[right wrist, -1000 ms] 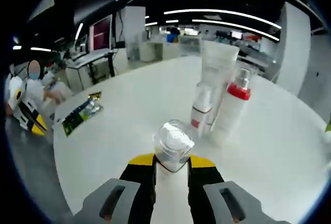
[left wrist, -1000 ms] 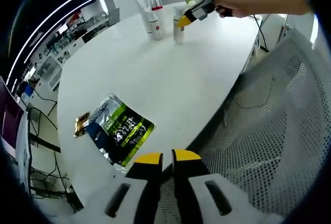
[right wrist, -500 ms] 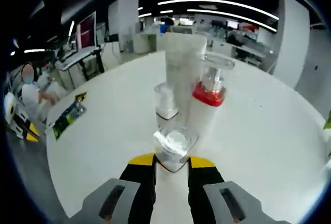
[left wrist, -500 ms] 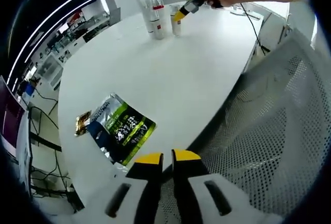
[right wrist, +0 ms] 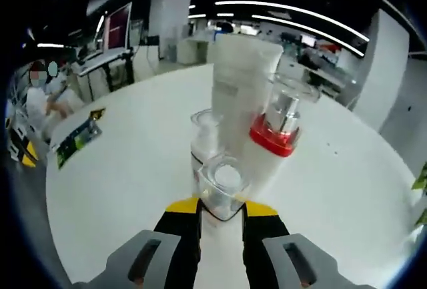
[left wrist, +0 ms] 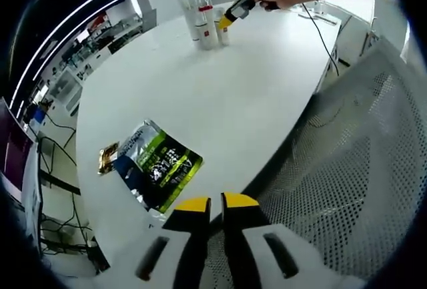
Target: Arrange the skincare products in the storage area until every visible bottle or jar stands upright without overlapping.
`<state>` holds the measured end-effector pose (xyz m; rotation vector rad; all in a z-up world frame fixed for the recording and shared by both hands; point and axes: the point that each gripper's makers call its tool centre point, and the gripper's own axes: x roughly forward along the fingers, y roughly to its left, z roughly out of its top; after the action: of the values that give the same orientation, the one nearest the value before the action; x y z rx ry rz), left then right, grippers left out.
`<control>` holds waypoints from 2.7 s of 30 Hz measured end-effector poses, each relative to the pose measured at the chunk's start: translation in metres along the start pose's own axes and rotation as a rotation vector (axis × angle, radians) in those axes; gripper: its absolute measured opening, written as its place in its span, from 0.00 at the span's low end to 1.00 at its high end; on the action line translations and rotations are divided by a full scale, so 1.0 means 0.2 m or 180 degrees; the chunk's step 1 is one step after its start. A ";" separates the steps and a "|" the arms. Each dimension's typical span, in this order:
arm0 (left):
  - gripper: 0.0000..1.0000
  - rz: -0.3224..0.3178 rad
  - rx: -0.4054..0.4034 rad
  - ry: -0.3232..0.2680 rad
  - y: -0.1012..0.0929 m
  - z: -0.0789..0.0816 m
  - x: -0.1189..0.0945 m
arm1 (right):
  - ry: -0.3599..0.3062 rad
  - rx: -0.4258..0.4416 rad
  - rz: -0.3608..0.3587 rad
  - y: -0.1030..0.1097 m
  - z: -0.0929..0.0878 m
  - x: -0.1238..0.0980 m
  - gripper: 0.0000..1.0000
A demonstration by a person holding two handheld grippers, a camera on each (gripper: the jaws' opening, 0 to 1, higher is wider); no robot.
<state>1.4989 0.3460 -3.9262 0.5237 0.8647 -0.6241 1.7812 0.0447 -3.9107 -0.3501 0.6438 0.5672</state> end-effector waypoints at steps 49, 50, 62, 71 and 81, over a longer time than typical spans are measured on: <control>0.01 0.0003 -0.0003 0.0019 0.00 0.00 0.00 | -0.0367 0.0222 -0.0341 0.00 0.04 -0.01 0.19; 0.01 0.0005 -0.0005 0.0020 0.01 0.00 0.00 | -0.0347 0.0219 -0.0337 0.00 0.04 -0.01 0.19; 0.01 0.0019 -0.0001 0.0020 0.01 0.00 0.00 | -0.0012 0.0281 -0.0127 0.02 -0.10 0.02 0.23; 0.01 0.0027 -0.0010 0.0035 0.01 -0.01 0.01 | 0.0131 0.0264 -0.0171 -0.08 -0.17 0.02 0.19; 0.01 0.0033 -0.0024 0.0046 0.01 -0.01 0.00 | 0.0111 0.0252 -0.0151 -0.08 -0.15 0.03 0.17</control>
<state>1.4998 0.3486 -3.9275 0.5260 0.8772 -0.6079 1.7808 0.0196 -3.9343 -0.3008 0.6878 0.4899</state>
